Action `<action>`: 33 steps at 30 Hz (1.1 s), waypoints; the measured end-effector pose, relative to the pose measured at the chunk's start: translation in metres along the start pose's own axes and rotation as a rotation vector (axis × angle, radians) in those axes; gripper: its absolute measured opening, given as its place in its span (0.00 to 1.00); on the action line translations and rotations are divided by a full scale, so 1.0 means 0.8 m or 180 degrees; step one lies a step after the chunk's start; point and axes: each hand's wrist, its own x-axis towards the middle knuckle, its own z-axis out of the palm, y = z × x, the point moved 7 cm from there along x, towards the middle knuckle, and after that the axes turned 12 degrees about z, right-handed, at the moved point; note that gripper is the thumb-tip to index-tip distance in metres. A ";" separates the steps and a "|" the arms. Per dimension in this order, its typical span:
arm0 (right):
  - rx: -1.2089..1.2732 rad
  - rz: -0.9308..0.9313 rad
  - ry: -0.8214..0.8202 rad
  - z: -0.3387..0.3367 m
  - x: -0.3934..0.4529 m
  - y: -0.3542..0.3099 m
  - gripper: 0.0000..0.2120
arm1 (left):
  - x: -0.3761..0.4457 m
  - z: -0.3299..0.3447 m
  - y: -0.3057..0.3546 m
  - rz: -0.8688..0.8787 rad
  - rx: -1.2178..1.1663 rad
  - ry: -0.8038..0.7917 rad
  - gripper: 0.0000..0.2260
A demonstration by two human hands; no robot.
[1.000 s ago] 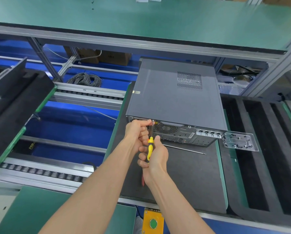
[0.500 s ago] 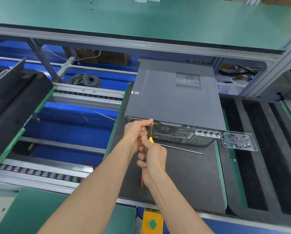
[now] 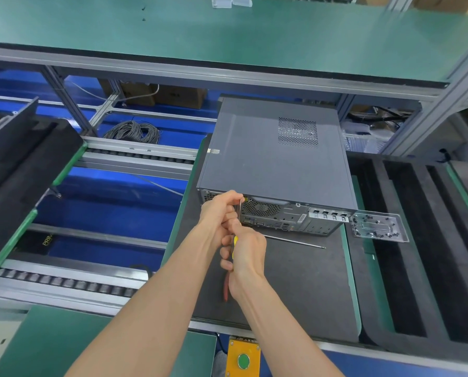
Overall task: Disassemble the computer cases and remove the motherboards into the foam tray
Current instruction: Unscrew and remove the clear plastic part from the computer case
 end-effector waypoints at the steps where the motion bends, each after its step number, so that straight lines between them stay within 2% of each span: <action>1: -0.0062 0.0003 0.0013 -0.002 -0.001 -0.001 0.09 | -0.001 0.003 0.000 0.0016 -0.0008 -0.0035 0.03; 5: -0.0303 -0.0091 0.0066 -0.011 -0.006 -0.004 0.09 | -0.004 0.009 -0.007 -0.0032 -0.0443 -0.0061 0.10; 10: -0.0249 -0.0383 0.0034 -0.024 -0.015 -0.023 0.06 | -0.014 0.023 -0.025 -0.0182 -0.1285 0.0004 0.12; 13: -0.0166 -0.0567 0.0149 -0.040 -0.016 -0.038 0.06 | -0.022 0.041 -0.032 -0.0206 -0.1429 -0.0168 0.12; 16: 0.0033 -0.0596 0.0223 -0.060 -0.016 -0.045 0.04 | -0.027 0.061 -0.039 -0.0226 -0.1538 -0.0291 0.16; 19: 0.0137 -0.0621 0.0338 -0.082 -0.014 -0.053 0.07 | -0.031 0.081 -0.045 -0.0282 -0.1443 -0.0483 0.20; 26: 0.0365 -0.0793 0.0713 -0.135 -0.013 -0.076 0.10 | -0.046 0.143 -0.042 -0.0347 -0.0932 -0.0733 0.23; 29: 0.0573 -0.0820 0.0899 -0.161 -0.015 -0.084 0.12 | -0.053 0.186 -0.038 -0.0281 -0.0824 -0.0788 0.21; 33: 0.0916 -0.0743 0.1227 -0.205 -0.015 -0.090 0.12 | -0.062 0.262 -0.038 -0.0144 -0.0710 -0.0915 0.14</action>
